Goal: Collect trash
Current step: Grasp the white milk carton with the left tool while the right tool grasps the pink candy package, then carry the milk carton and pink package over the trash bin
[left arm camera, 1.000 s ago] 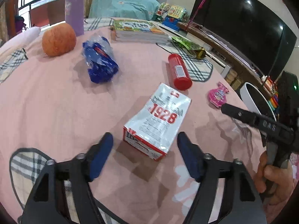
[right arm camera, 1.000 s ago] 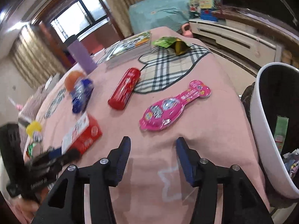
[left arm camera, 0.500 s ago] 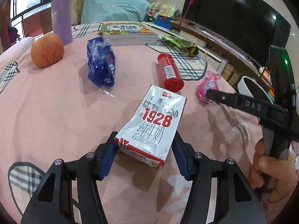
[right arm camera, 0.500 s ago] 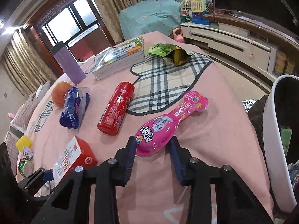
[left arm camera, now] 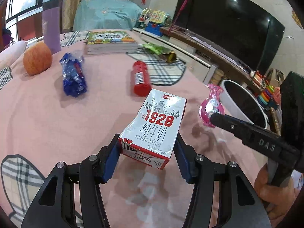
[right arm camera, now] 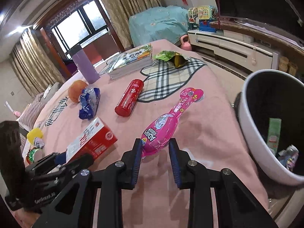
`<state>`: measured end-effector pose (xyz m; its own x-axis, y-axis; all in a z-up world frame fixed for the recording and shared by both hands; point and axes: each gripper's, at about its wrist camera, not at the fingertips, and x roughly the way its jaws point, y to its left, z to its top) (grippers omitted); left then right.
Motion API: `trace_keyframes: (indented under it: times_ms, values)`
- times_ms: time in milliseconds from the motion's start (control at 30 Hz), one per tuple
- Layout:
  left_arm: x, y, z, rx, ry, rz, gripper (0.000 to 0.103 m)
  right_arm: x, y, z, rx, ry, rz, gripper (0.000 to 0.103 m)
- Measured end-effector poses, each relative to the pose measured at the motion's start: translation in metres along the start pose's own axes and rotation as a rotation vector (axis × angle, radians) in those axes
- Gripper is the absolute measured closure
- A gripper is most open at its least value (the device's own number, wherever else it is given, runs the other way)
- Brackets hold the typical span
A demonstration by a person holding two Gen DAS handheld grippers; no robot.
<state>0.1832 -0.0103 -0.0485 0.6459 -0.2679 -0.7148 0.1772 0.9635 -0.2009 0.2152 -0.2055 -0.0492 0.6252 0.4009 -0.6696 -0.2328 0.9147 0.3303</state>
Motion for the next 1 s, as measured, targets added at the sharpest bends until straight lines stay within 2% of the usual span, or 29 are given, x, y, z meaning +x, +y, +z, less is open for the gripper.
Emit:
trace_keyframes:
  times_ms: [433, 1000]
  values:
    - [-0.004, -0.05, -0.001, 0.074, 0.002, -0.065, 0.049, -0.061, -0.025, -0.017, 0.034, -0.07, -0.038, 0.074]
    - [-0.005, -0.113, 0.009, 0.18, -0.005, -0.102, 0.049, -0.105, -0.065, -0.028, 0.101, -0.146, -0.087, 0.075]
